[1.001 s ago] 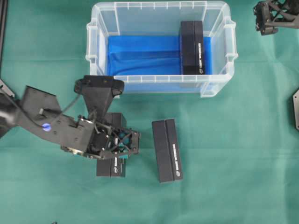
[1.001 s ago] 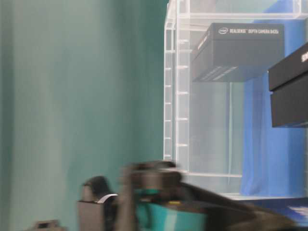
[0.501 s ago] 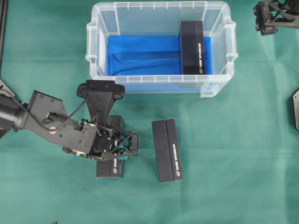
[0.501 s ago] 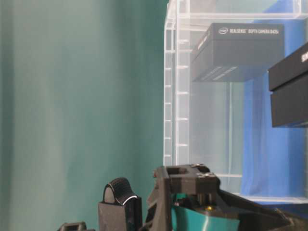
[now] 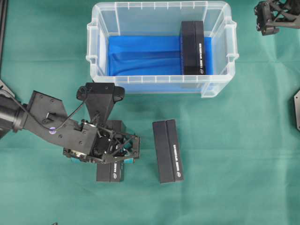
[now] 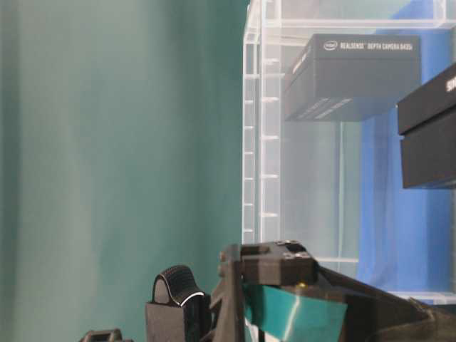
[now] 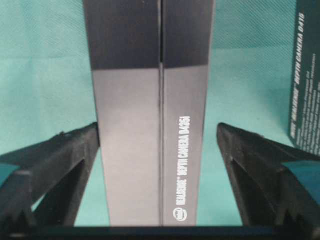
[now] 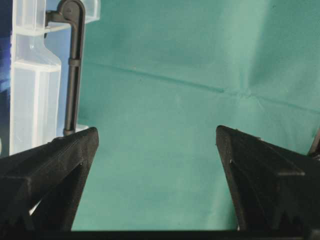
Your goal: Take out the box from the case.
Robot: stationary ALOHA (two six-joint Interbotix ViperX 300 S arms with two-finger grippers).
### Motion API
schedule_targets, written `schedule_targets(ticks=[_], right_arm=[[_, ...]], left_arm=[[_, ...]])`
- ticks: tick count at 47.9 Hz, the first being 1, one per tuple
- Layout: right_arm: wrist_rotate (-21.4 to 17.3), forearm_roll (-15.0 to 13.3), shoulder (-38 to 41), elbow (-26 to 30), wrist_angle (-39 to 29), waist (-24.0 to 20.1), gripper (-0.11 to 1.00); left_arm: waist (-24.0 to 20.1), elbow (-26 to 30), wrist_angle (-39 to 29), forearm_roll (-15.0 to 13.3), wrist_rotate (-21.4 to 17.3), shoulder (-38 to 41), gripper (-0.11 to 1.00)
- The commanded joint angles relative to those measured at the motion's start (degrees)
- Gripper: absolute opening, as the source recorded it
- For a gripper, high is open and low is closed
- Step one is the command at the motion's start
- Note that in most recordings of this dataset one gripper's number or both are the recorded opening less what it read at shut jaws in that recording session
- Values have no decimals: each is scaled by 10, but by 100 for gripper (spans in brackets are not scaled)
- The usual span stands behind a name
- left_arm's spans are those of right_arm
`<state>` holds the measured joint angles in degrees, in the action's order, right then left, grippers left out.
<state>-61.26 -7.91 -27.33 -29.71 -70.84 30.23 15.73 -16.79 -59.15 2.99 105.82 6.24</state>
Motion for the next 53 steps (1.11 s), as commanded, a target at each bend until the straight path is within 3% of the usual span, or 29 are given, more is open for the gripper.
schedule_targets(ticks=[1,23,53], right_arm=[[0,-2,-6,6,3,0,94],[1,-2,-6,6,3,0,94],[1,-2,-6,6,7,0,94]], left_arm=[[2,11,3,-1,1,-18,99],[1,27,-12,-1,1,-44,98],[-11,212,-212,4,-3,-80,98]])
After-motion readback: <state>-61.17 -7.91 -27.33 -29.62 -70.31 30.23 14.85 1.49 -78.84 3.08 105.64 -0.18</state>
